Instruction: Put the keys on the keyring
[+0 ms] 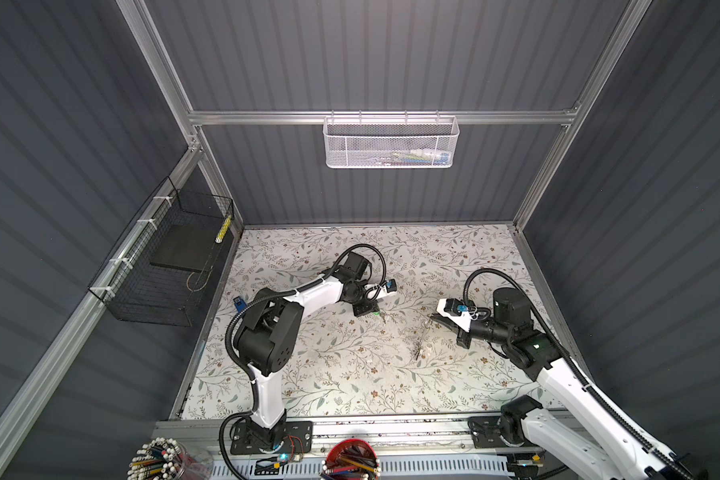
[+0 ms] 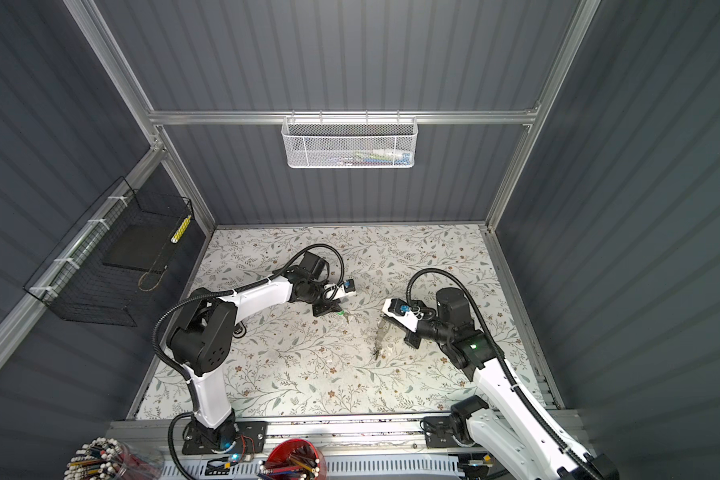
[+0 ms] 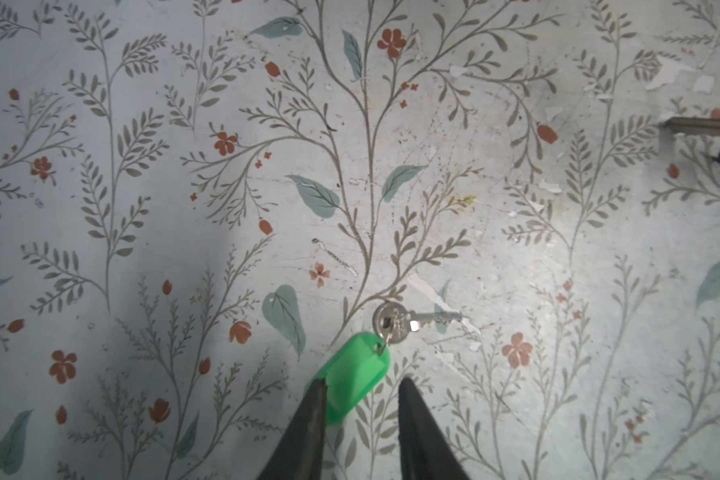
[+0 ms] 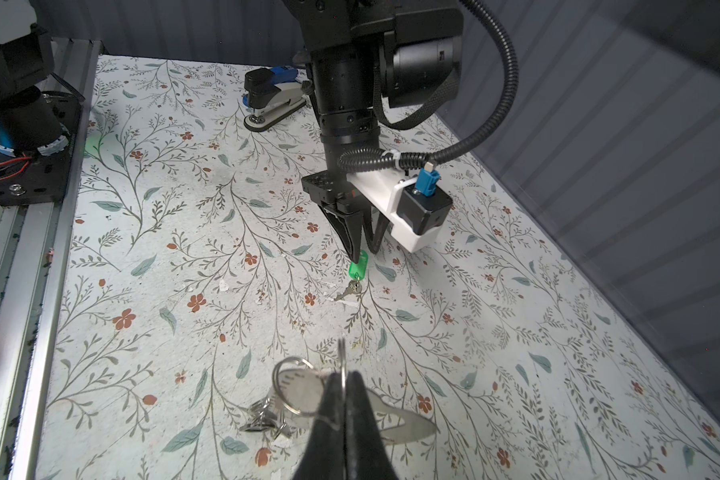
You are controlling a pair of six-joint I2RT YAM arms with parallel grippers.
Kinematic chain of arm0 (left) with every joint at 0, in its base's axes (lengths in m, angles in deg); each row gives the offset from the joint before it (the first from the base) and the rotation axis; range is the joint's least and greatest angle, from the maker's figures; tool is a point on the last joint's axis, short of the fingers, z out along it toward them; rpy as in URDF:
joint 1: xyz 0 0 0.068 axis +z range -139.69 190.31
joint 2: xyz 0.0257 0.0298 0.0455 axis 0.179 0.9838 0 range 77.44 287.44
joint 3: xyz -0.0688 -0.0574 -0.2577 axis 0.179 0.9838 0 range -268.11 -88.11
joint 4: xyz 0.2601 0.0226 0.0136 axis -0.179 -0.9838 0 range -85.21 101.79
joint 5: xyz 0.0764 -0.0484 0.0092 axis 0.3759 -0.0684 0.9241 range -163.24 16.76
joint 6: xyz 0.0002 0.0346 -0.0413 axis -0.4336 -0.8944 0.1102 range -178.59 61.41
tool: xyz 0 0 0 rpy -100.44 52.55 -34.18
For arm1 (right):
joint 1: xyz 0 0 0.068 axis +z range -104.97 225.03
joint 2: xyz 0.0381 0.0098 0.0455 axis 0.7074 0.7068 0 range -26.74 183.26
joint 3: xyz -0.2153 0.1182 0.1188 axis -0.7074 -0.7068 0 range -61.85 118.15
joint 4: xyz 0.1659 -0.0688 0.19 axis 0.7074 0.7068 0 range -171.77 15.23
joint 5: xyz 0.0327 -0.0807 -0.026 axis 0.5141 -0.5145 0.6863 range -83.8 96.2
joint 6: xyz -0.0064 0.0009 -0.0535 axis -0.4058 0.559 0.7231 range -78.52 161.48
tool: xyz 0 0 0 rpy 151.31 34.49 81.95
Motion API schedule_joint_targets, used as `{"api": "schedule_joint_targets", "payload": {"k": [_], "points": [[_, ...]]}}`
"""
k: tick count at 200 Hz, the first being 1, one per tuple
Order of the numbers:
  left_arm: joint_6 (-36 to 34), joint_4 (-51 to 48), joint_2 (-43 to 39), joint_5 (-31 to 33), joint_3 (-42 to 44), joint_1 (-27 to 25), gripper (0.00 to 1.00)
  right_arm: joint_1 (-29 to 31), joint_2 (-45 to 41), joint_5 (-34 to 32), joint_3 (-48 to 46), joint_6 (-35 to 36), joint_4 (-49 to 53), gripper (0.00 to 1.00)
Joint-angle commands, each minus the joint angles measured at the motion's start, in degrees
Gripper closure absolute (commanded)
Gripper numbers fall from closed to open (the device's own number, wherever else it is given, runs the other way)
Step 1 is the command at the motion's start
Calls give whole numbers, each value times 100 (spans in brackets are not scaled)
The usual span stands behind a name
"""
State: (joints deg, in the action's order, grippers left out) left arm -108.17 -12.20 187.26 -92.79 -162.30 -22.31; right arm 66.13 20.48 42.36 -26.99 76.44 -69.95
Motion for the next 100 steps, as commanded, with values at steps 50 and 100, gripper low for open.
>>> {"api": "schedule_joint_targets", "payload": {"k": [50,100], "points": [[-987,-360,419,-85,-269,-34,71,30,20,21,144,28,-39,100],[-1003,-81,388,-157,-245,-38,74,34,68,27,154,38,-53,100]]}}
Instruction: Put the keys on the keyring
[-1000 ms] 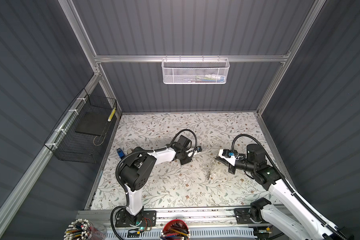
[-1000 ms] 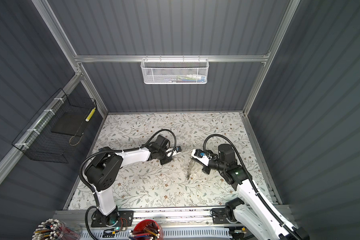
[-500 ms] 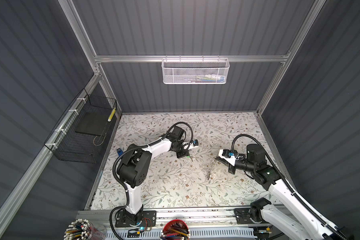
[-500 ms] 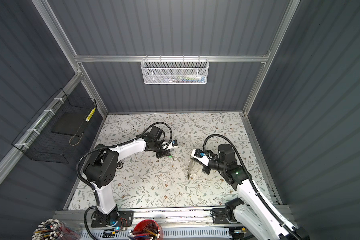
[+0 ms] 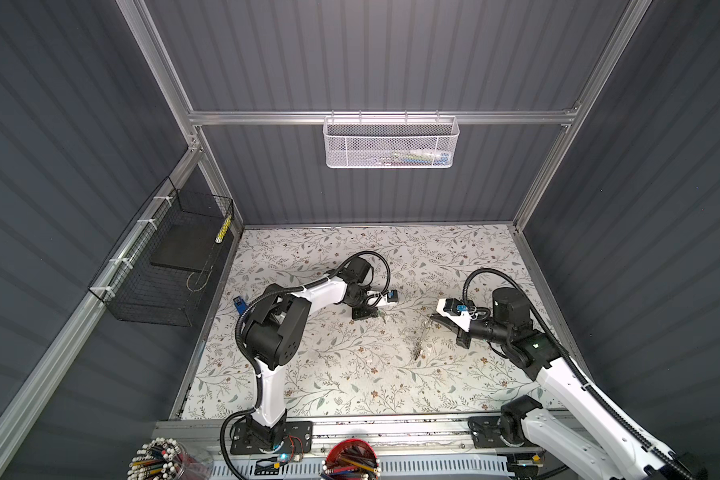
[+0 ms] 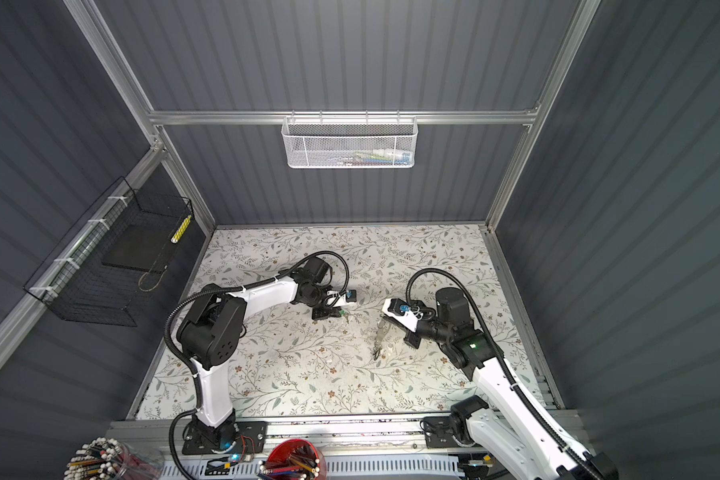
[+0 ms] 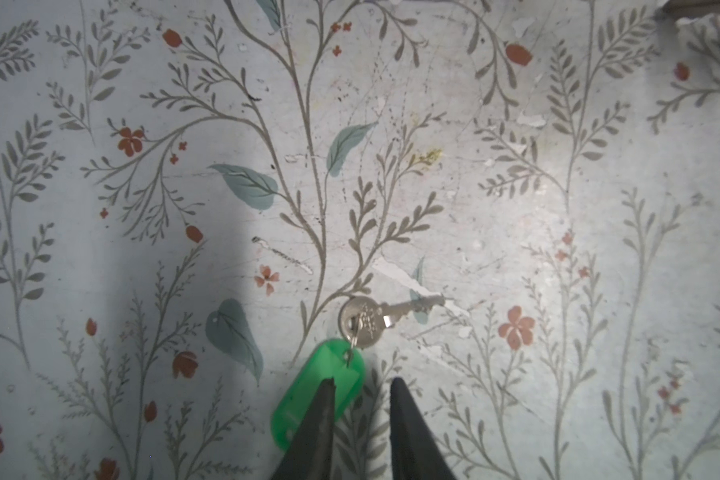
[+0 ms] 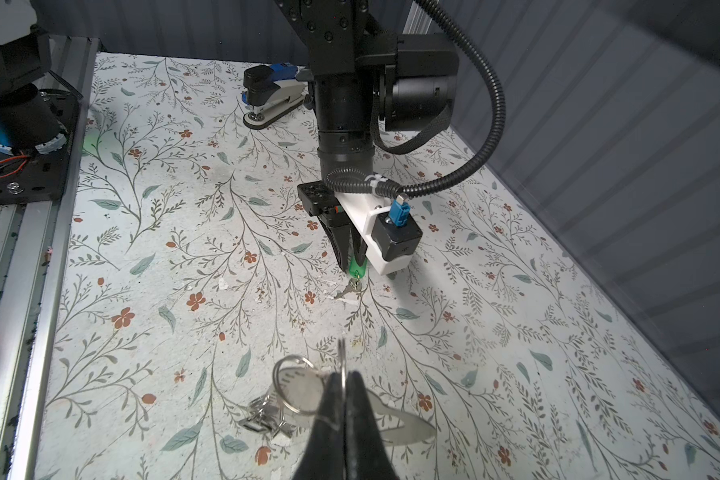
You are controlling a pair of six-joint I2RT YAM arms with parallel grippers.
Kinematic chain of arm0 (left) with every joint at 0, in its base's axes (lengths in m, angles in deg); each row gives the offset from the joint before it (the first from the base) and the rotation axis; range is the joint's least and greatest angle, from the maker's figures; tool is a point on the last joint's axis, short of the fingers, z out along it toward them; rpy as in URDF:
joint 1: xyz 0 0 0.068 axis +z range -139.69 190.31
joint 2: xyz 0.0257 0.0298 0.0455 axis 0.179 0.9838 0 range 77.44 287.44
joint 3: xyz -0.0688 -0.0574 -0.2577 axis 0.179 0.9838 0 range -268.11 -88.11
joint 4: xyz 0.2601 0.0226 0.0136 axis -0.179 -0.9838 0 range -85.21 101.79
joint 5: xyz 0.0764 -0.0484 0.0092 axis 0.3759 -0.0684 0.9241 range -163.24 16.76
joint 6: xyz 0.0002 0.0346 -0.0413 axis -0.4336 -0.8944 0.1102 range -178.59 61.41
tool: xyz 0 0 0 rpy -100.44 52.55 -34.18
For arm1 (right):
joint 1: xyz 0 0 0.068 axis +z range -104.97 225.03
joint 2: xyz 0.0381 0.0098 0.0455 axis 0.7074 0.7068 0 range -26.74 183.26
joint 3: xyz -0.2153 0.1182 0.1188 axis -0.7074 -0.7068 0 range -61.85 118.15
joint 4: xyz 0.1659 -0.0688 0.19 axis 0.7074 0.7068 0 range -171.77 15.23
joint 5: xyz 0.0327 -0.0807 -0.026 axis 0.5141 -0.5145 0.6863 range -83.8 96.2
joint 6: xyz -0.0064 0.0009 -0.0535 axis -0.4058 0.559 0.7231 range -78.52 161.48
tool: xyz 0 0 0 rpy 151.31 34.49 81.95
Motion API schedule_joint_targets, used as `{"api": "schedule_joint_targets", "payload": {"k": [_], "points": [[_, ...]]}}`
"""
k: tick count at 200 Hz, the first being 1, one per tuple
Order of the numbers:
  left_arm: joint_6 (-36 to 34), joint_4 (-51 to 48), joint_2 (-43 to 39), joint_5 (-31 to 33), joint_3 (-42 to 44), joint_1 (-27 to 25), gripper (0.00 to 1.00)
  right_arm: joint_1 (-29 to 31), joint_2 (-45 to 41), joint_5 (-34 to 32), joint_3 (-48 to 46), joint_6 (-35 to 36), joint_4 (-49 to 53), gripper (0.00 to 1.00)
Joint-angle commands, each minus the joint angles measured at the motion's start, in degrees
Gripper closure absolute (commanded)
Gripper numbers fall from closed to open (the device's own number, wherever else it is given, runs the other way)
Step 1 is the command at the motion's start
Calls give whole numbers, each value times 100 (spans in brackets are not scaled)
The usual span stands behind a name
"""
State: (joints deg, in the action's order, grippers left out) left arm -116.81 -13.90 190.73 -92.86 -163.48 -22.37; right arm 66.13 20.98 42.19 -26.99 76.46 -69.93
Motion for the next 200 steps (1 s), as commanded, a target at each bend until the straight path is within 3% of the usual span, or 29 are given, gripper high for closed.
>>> {"api": "schedule_joint_targets", "payload": {"k": [1,51,83,200], "points": [[-139,99,38,-153,-127,-34,74,30,18,38,154,35,-52,100],[-379,91,30,33,-183,-238,69,34,26,20,162,46,-64,100],[-505,-84,167,493,-409,-399,70,34,18,9,148,53,-48,100],[-936,-842,533,1043,-1067,-598,72,33,0,-13,125,79,-37,100]]}}
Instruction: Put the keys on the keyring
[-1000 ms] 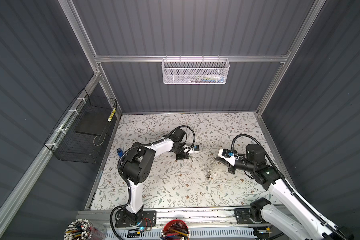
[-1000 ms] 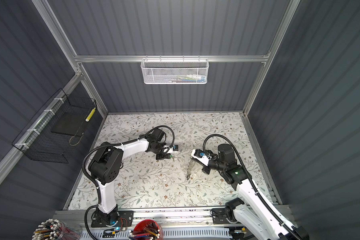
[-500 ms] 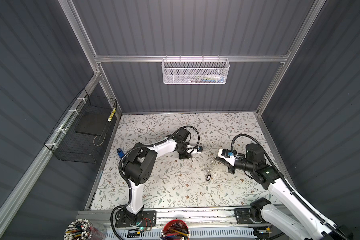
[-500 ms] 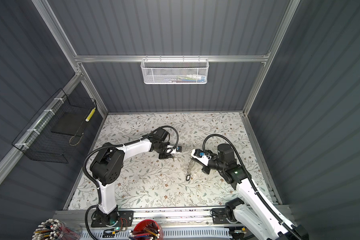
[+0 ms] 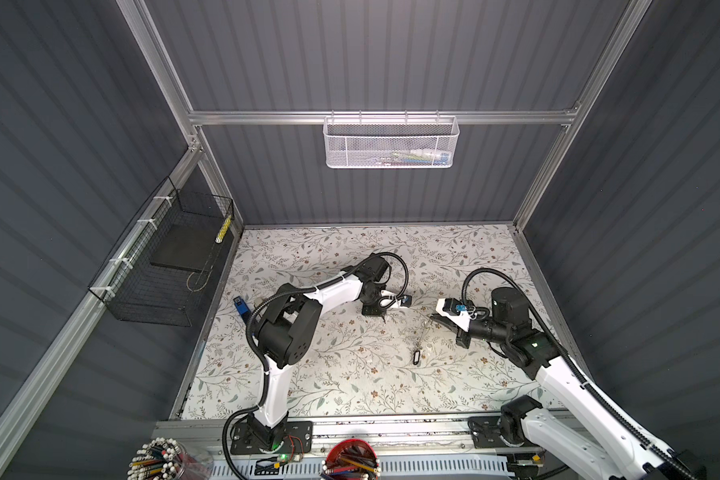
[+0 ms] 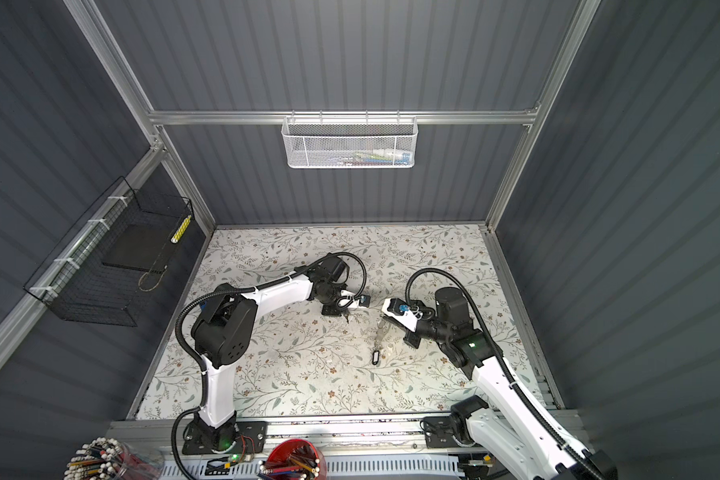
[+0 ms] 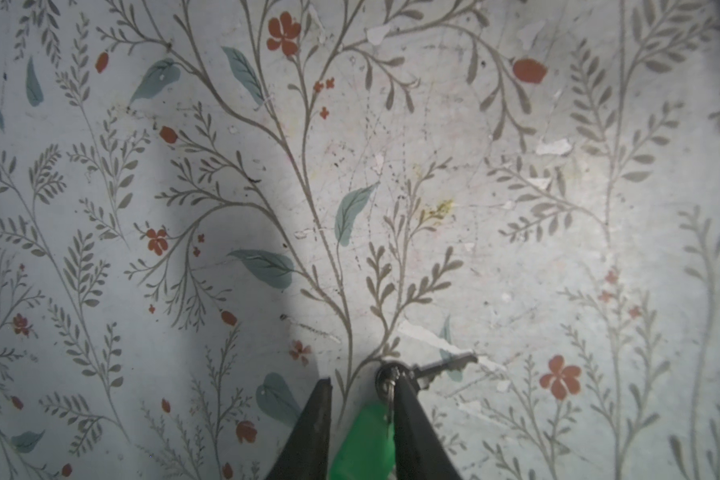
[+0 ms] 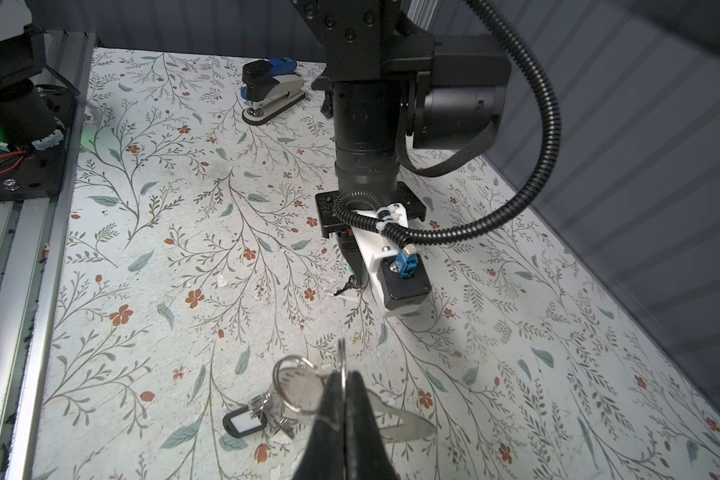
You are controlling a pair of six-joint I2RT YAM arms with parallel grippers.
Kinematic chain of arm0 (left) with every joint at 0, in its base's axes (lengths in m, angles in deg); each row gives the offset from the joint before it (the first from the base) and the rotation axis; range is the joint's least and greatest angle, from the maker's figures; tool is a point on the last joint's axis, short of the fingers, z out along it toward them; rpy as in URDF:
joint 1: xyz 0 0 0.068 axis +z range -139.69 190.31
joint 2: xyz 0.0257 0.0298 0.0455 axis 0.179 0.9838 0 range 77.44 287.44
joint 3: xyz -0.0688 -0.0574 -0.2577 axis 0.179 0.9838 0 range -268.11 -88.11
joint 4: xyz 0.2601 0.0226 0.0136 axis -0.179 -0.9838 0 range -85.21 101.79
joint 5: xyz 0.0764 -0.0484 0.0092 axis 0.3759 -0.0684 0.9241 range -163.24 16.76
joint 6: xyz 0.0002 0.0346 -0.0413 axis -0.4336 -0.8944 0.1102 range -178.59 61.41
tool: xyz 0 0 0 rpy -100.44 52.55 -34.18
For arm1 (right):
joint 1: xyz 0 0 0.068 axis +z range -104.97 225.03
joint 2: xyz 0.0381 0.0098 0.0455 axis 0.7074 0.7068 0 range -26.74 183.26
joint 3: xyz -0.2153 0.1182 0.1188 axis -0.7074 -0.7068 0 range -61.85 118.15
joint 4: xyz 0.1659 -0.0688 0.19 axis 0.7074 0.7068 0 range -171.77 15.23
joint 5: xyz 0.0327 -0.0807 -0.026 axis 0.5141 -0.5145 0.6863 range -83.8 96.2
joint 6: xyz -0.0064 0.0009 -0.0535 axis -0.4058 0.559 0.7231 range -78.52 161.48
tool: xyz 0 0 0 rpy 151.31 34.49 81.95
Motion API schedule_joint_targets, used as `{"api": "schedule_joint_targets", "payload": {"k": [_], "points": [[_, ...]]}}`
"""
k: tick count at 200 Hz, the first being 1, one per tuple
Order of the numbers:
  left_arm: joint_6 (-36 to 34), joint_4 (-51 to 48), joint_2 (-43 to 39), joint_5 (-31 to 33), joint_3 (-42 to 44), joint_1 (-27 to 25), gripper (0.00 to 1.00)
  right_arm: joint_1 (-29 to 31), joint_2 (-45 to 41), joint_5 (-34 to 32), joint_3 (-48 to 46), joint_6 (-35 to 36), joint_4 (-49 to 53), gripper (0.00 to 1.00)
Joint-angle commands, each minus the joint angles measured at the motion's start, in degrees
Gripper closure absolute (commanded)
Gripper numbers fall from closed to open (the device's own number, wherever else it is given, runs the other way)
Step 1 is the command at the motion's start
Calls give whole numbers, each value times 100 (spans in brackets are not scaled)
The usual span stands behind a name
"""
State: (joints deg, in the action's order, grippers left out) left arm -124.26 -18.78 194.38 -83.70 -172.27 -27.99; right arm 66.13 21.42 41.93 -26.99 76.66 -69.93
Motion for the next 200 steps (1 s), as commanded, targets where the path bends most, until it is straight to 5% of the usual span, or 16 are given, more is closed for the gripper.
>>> {"api": "schedule_joint_targets", "payload": {"k": [1,200], "points": [[-191,-359,165,125,-189,-32,72,34,-44,18,122,59,-35,100],[-214,-485,344,224,-304,-133,78,34,3,24,124,77,-46,100]]}}
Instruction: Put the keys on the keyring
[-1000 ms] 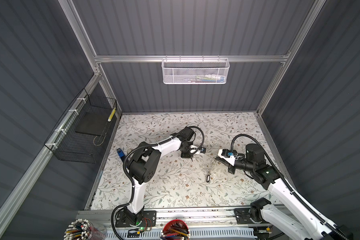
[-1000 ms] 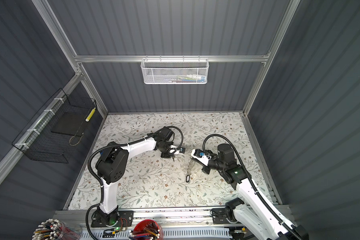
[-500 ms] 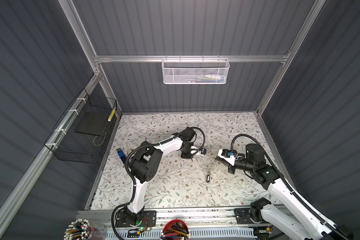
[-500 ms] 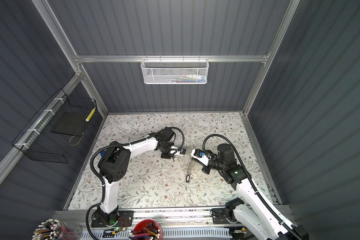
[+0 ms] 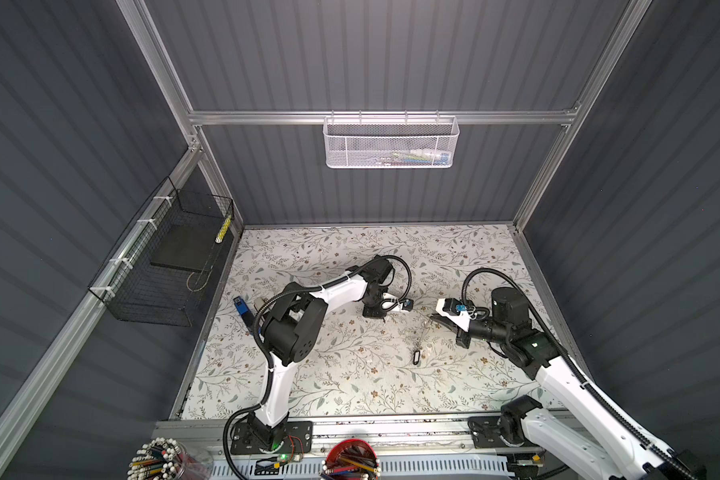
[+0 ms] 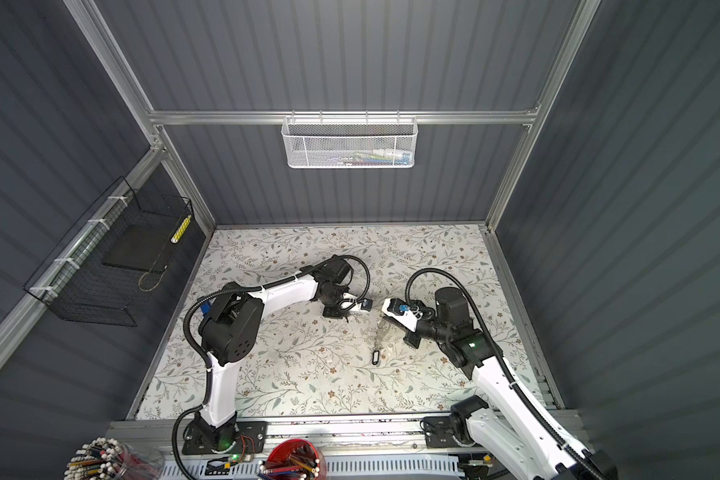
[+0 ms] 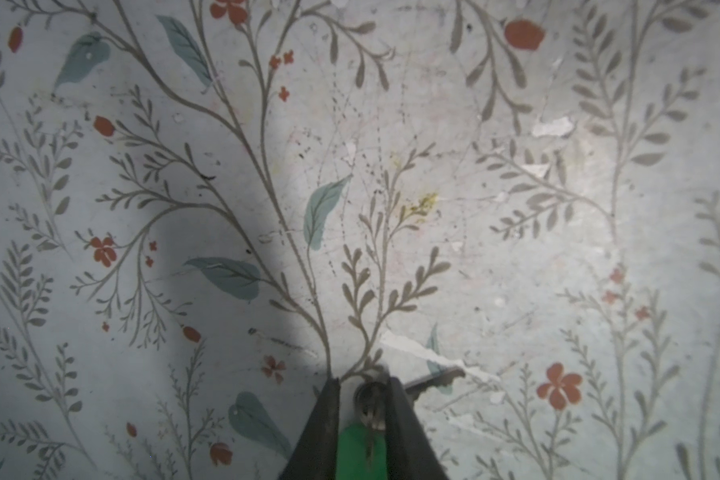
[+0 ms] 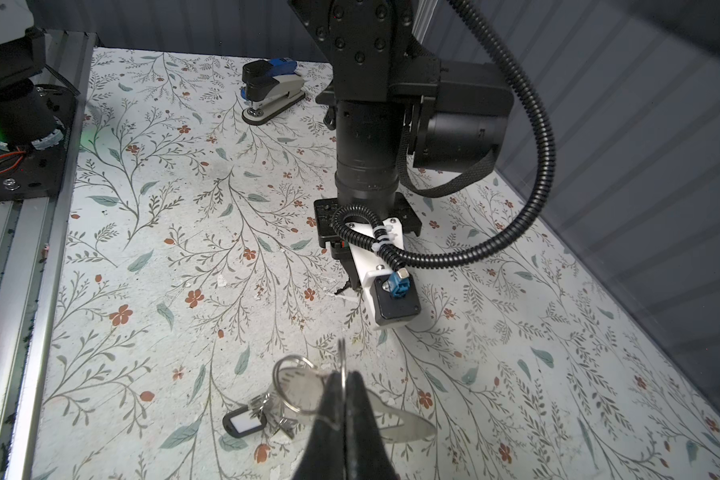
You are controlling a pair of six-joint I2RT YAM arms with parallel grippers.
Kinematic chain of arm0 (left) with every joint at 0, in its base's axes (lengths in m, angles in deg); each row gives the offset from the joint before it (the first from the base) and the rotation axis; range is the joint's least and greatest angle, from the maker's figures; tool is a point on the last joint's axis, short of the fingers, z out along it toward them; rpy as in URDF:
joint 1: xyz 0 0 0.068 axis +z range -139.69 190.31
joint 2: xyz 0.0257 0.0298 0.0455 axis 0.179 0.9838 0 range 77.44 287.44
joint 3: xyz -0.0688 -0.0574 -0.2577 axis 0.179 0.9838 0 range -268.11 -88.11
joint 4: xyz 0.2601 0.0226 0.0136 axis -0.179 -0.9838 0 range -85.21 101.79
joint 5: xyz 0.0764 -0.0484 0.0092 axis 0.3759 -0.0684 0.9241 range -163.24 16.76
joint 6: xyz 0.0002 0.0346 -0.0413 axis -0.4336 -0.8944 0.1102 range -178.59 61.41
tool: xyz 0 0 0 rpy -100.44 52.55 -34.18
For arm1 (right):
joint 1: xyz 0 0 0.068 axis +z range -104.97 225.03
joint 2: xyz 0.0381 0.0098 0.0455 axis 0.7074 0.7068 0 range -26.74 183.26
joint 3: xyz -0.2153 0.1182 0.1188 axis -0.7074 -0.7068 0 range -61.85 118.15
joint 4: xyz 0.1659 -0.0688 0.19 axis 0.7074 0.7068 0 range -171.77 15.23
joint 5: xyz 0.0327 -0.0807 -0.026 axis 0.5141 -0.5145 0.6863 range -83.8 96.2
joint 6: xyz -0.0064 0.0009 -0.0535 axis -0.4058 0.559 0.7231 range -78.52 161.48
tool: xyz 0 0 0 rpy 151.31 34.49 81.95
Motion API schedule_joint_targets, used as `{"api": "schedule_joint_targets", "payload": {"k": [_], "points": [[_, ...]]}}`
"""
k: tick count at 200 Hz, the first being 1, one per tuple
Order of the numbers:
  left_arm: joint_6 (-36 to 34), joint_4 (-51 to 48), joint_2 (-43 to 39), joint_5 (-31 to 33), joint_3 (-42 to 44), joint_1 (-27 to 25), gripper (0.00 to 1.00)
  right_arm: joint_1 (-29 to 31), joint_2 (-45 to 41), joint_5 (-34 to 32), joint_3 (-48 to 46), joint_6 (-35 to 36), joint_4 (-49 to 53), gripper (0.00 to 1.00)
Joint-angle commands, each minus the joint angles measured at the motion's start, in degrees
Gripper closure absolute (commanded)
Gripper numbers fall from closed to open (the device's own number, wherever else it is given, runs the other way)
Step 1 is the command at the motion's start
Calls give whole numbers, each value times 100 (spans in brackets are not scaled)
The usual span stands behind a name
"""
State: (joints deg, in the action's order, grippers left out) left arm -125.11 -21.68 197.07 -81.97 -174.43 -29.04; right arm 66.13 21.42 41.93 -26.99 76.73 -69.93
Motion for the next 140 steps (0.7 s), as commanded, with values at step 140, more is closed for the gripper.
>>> {"api": "schedule_joint_targets", "payload": {"k": [140], "points": [[-13,-106,-104,-149,-130,42,76,34,40,23,125,92,-63,100]]}}
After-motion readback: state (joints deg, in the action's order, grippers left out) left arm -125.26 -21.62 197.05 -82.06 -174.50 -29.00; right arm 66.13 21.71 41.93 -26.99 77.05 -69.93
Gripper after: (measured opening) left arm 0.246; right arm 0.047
